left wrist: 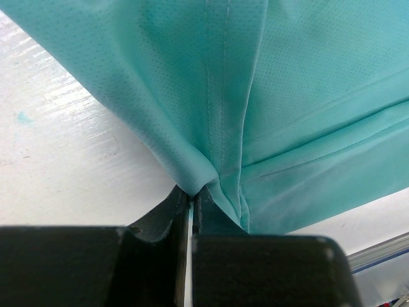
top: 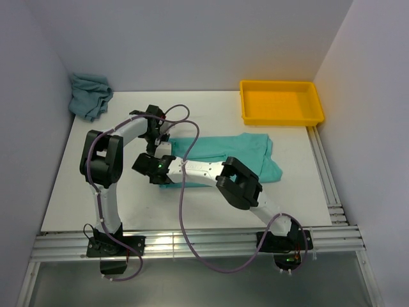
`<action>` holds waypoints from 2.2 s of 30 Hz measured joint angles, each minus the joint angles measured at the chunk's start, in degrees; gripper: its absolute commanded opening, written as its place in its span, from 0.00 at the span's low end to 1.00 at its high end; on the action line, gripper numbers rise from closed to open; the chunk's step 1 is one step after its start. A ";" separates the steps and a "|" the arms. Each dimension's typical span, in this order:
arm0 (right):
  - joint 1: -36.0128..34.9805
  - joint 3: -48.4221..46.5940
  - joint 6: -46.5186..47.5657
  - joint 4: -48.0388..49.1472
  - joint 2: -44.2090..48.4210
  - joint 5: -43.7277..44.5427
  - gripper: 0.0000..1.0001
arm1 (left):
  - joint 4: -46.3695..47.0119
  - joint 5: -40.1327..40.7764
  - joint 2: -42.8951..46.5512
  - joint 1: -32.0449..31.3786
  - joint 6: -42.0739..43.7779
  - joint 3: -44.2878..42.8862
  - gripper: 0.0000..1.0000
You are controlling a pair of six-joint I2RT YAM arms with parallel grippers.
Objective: Roll the t-shirts
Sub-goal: Roll the tshirt
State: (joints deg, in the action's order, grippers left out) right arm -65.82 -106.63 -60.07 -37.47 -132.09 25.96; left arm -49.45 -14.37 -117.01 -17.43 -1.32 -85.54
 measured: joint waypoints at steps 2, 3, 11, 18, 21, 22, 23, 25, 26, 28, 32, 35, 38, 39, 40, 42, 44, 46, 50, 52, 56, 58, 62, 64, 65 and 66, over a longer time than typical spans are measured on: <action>-0.24 -1.79 0.13 -1.53 -0.98 0.37 0.41 | -0.02 0.24 0.00 -0.02 -0.02 -0.02 0.00; -0.33 -2.84 0.13 -2.43 -1.64 0.68 0.41 | -0.02 0.31 -0.04 -0.02 -0.02 -0.02 0.00; -0.79 -9.29 -0.09 -9.66 -5.18 2.69 0.27 | -0.68 0.44 -0.59 -0.02 -0.07 -0.72 0.01; -1.01 -9.75 -0.66 -11.87 -5.42 3.69 0.17 | -0.96 0.68 -0.98 -0.04 -0.70 -0.94 0.03; -1.11 -8.96 -0.76 -11.17 -5.18 3.98 0.07 | -1.03 0.66 -0.98 -0.04 -0.92 -0.98 0.09; -1.16 -7.87 -0.81 -10.05 -4.66 4.02 0.07 | -1.14 0.63 -0.98 -0.04 -0.92 -1.11 0.11; -1.16 -5.99 -0.85 -8.33 -3.65 3.96 0.07 | -1.36 0.61 -1.01 -0.02 -0.92 -1.36 0.13; -1.07 -0.26 -0.96 -3.26 -0.76 3.21 0.06 | -1.97 0.46 -1.03 0.00 -0.79 -1.97 0.21; -0.98 3.17 -1.22 0.04 1.07 2.75 0.06 | -2.36 0.22 -1.03 0.09 -0.83 -2.38 0.22; -0.48 10.78 -1.53 7.76 4.94 0.61 0.04 | -3.23 -0.48 -1.03 0.37 -0.70 -3.48 0.29; 1.31 23.17 -3.50 21.81 10.80 -5.35 0.04 | -3.82 -2.99 -1.03 1.62 0.57 -6.25 0.39; 3.19 31.23 -5.79 33.00 13.75 -10.88 0.04 | -3.82 -5.79 -0.98 3.23 1.84 -7.96 0.43; 5.14 38.01 -8.98 43.87 15.10 -15.89 0.03 | -4.13 -8.41 -0.68 5.14 2.97 -8.15 0.45; 5.73 39.71 -9.94 47.10 15.26 -17.35 0.03 | -4.39 -9.20 -0.61 5.86 3.34 -8.15 0.45; 6.21 41.24 -10.99 49.99 15.28 -18.67 0.03 | -4.61 -10.10 -0.52 6.54 3.78 -8.15 0.45; 7.17 44.63 -13.22 56.57 15.28 -21.20 0.02 | -5.07 -11.61 -0.20 8.00 4.66 -8.11 0.45; 7.91 47.76 -15.67 62.01 15.26 -23.23 0.02 | -5.22 -13.09 0.20 9.49 5.46 -7.85 0.46; 8.59 50.82 -18.21 67.76 14.99 -25.24 0.02 | -4.81 -14.32 0.63 10.78 6.27 -6.88 0.46; 9.79 55.43 -23.39 79.56 12.74 -28.70 0.01 | -3.96 -16.65 0.96 12.37 6.82 -3.10 0.47; 10.12 56.52 -25.07 83.32 11.69 -29.64 0.01 | -3.37 -17.79 0.94 12.41 6.86 -1.05 0.47; 10.49 57.99 -28.37 89.79 9.53 -31.26 0.01 | -2.03 -19.93 0.39 12.31 6.62 1.14 0.47; 10.49 58.47 -28.81 91.97 9.01 -31.61 0.01 | -0.52 -20.79 -0.55 12.24 6.36 1.79 0.46; 10.51 59.49 -29.14 94.29 8.85 -32.02 0.01 | 1.25 -22.86 -2.86 12.00 4.57 2.45 0.45; 10.54 59.95 -29.53 95.30 8.83 -32.17 0.01 | 1.90 -23.30 -2.89 11.65 3.58 2.45 0.45; 10.56 60.19 -29.66 95.82 8.83 -32.28 0.01 | 2.36 -23.39 -2.91 11.41 3.19 2.45 0.45; 10.60 60.28 -29.81 96.21 8.74 -32.37 0.01 | 2.67 -23.52 -2.95 11.13 2.89 2.45 0.45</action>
State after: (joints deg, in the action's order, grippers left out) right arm -55.22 -46.35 -89.89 58.74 -123.35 -6.42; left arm -46.78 -37.89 -119.96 -6.31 1.56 -83.09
